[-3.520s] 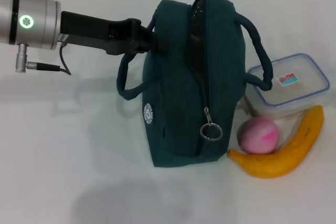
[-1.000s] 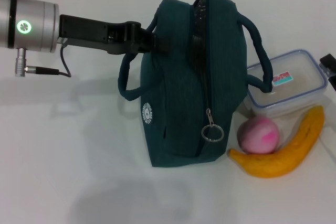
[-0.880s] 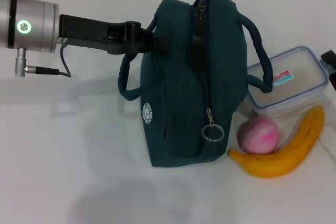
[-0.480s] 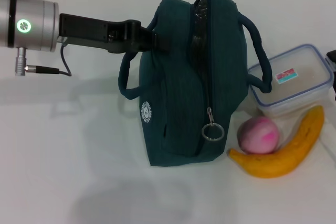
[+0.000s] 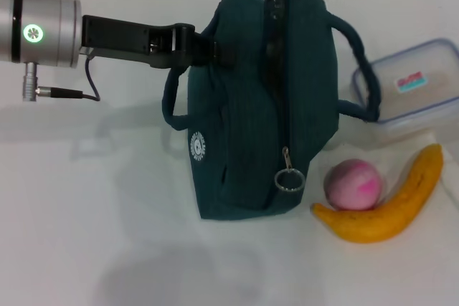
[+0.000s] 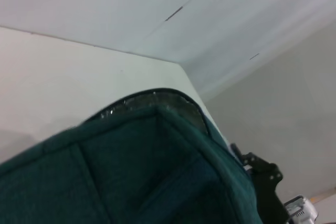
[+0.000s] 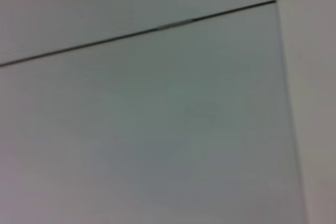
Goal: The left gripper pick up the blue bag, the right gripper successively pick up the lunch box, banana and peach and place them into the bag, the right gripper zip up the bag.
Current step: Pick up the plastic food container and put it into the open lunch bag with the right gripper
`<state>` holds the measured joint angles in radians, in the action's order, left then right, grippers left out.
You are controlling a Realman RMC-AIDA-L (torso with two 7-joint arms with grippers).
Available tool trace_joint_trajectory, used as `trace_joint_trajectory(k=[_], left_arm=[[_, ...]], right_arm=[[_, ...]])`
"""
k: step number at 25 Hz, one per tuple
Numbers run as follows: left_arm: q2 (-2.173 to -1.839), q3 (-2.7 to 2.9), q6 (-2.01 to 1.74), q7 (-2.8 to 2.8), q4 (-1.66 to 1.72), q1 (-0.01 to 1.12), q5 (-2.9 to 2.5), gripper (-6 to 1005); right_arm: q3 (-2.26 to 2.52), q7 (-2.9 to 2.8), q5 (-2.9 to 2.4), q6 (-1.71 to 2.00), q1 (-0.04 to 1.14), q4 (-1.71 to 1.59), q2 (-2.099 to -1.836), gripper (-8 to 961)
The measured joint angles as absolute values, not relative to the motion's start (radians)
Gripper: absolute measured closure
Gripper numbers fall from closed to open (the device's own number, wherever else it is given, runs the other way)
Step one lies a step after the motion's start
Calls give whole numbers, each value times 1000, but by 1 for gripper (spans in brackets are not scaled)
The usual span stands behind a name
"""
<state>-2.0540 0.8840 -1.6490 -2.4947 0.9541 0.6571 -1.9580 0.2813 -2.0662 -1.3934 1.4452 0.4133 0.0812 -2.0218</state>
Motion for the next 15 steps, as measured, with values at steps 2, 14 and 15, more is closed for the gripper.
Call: trace_joint_trajectory(k=[2,14,15], left_arm=[[-2054,885,-1649,-2493,954,656,-1956,956],[-2053,885,-1643,-2491,954,658,-1957,955],[-2051,883,-1642,-2489,954,658,-1959,955]], right_arm=[[258,-2070,-1393,1473,413,82,-2022,824],[63,-2081,-1393,1649,425,69,-2017,807],[45,-2081,-1393,1654,424,61,-2017,805]])
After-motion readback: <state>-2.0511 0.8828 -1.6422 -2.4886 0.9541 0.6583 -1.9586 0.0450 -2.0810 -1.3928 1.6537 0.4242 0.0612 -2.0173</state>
